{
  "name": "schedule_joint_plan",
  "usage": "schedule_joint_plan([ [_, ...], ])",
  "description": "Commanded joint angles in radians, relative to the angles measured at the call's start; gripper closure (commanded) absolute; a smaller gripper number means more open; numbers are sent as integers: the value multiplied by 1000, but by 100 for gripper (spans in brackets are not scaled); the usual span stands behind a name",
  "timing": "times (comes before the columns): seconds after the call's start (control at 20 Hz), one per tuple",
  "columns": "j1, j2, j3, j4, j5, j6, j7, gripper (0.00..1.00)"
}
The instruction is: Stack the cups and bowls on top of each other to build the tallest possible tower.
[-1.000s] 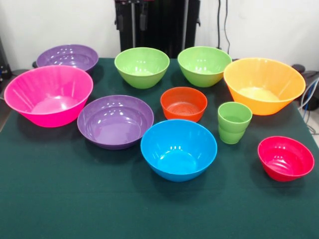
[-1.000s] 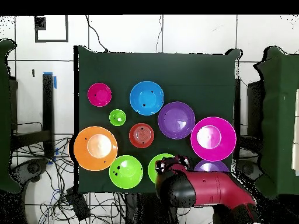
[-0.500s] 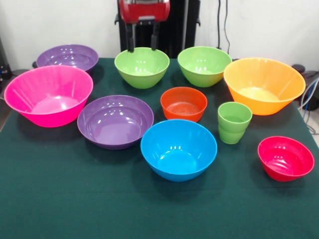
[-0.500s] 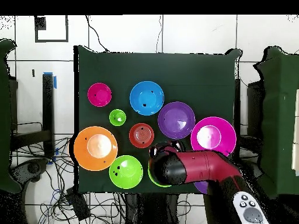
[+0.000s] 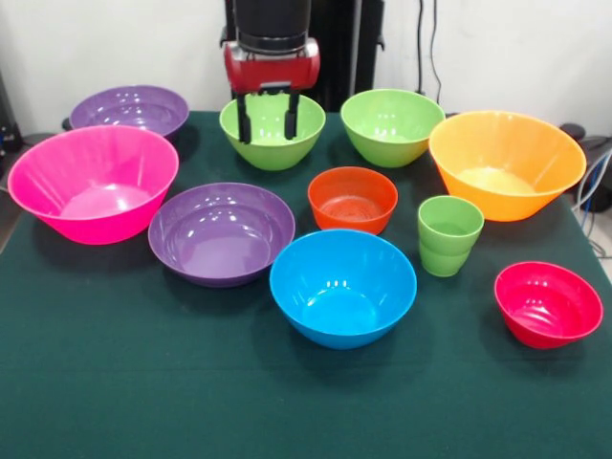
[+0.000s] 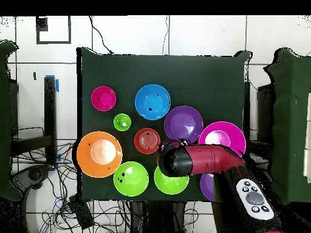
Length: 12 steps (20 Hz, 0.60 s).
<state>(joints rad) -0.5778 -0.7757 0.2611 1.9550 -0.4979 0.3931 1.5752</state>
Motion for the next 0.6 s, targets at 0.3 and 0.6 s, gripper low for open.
schedule_joint_plan([
  [0.3,-29,-52,-88,157,-105,-143,82,0],
  [0.6,-71,-83,-138,250,-205,-209,53,0],
])
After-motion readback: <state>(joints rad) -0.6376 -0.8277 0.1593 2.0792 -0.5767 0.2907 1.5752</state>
